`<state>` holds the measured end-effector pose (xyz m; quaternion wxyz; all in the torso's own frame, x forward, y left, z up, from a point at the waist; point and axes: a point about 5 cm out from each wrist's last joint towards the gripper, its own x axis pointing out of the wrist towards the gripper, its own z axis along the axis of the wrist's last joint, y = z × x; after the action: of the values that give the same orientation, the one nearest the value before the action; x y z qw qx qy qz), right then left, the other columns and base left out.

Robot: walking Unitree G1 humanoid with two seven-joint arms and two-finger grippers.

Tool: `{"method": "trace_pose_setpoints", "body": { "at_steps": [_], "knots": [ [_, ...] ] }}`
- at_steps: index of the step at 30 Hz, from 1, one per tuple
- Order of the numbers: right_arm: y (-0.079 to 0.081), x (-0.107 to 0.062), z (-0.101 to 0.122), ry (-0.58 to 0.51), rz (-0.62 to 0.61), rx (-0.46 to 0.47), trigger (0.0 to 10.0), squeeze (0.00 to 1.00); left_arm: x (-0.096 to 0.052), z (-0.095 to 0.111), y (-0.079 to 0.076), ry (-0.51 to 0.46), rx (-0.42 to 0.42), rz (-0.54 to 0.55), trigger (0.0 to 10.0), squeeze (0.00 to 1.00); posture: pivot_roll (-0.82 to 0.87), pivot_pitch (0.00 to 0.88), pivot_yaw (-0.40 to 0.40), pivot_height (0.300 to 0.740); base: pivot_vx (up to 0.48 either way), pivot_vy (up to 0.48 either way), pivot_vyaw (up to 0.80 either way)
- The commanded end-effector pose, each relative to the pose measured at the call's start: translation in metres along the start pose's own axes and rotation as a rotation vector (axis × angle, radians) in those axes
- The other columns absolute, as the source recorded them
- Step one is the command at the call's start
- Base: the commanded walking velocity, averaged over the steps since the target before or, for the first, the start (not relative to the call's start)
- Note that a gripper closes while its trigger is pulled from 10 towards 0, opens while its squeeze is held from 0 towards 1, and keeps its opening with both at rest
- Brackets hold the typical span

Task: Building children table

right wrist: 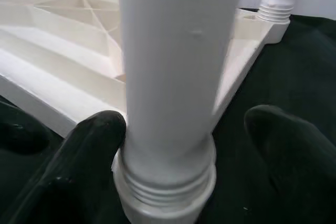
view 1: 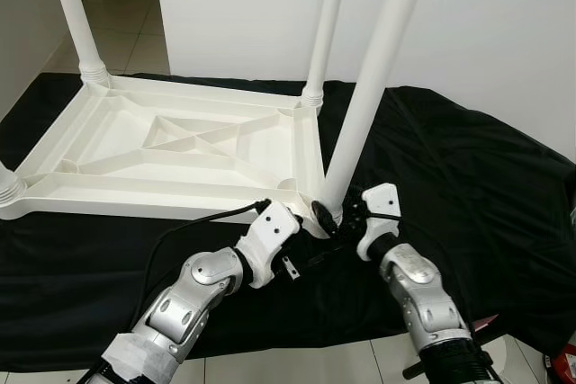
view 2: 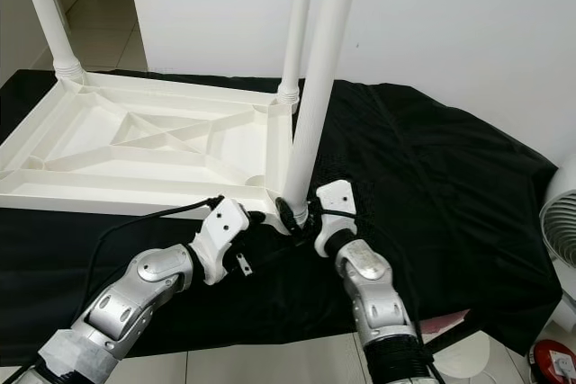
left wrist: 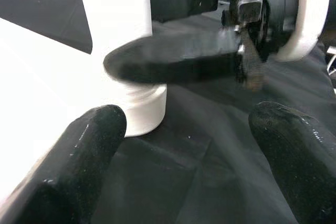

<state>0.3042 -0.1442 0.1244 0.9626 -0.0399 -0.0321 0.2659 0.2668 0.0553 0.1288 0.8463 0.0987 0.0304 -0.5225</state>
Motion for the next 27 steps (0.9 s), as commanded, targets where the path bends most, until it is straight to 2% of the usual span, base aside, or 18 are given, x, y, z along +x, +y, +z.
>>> {"method": "trace_pose_setpoints", "body": {
  "at_steps": [1, 3, 5, 6, 7, 11, 14, 19, 20, 22, 23, 27],
  "knots": [
    [-0.005, -0.002, -0.002, 0.001, 0.012, 0.004, 10.0, 0.0, -0.001, 0.001, -0.003, 0.002, 0.019, -0.052, 10.0, 0.0, 0.06, 0.0, -0.087, 0.74, 0.0, 0.0, 0.0],
    [-0.005, -0.002, -0.002, 0.001, 0.012, 0.004, 10.0, 0.0, -0.001, 0.001, -0.003, 0.002, 0.019, -0.052, 10.0, 0.0, 0.06, 0.0, -0.087, 0.74, 0.0, 0.0, 0.0],
    [-0.011, -0.001, -0.003, 0.015, 0.09, -0.013, 10.0, 0.0, -0.003, 0.003, -0.003, 0.006, 0.015, -0.078, 10.0, 0.0, 0.06, 0.0, -0.084, 0.74, 0.0, 0.0, 0.0],
    [-0.011, -0.001, -0.003, 0.015, 0.09, -0.013, 10.0, 0.0, -0.003, 0.003, -0.003, 0.006, 0.015, -0.078, 10.0, 0.0, 0.06, 0.0, -0.084, 0.74, 0.0, 0.0, 0.0],
    [-0.019, 0.005, -0.003, 0.031, 0.126, -0.035, 10.0, 0.0, -0.005, 0.006, -0.002, 0.011, 0.038, -0.093, 10.0, 0.0, 0.06, 0.0, -0.084, 0.74, 0.0, 0.0, 0.0],
    [-0.027, 0.018, -0.001, 0.048, 0.123, -0.057, 10.0, 0.0, -0.004, 0.008, -0.001, 0.01, 0.065, -0.086, 10.0, 0.0, 0.07, 0.0, -0.084, 0.74, 0.0, 0.0, 0.0],
    [-0.028, 0.021, -0.001, 0.051, 0.127, -0.055, 10.0, 0.0, -0.004, 0.009, -0.001, 0.01, 0.069, -0.085, 10.0, 0.0, 0.07, 0.0, -0.084, 0.74, 0.0, 0.0, 0.0],
    [-0.026, 0.034, 0.0, 0.069, 0.175, -0.056, 10.0, 0.0, -0.004, 0.01, -0.001, 0.011, 0.075, -0.08, 10.0, 0.0, 0.07, 0.0, -0.082, 0.74, 0.0, 0.0, 0.0],
    [-0.022, 0.038, -0.001, 0.078, 0.205, -0.054, 8.4, 0.0, -0.004, 0.01, -0.001, 0.01, 0.077, -0.077, 10.0, 0.0, 0.08, 0.0, -0.084, 0.74, 0.0, 0.0, 0.0],
    [-0.02, 0.04, -0.001, 0.082, 0.227, -0.051, 8.4, 0.0, -0.004, 0.01, -0.001, 0.01, 0.079, -0.075, 10.0, 0.0, 0.08, 0.0, -0.084, 0.74, 0.0, 0.0, 0.0],
    [-0.017, 0.042, -0.003, 0.09, 0.257, -0.039, 0.0, 0.0, -0.004, 0.011, -0.001, 0.009, 0.08, -0.071, 10.0, 0.0, 0.08, 0.0, -0.084, 0.74, 0.0, 0.0, 0.0],
    [-0.011, 0.044, -0.007, 0.098, 0.313, -0.024, 0.0, 0.0, -0.004, 0.012, -0.001, 0.008, 0.08, -0.062, 10.0, 0.0, 0.09, 0.0, -0.089, 0.74, 0.0, 0.0, 0.0]
  ]
}}
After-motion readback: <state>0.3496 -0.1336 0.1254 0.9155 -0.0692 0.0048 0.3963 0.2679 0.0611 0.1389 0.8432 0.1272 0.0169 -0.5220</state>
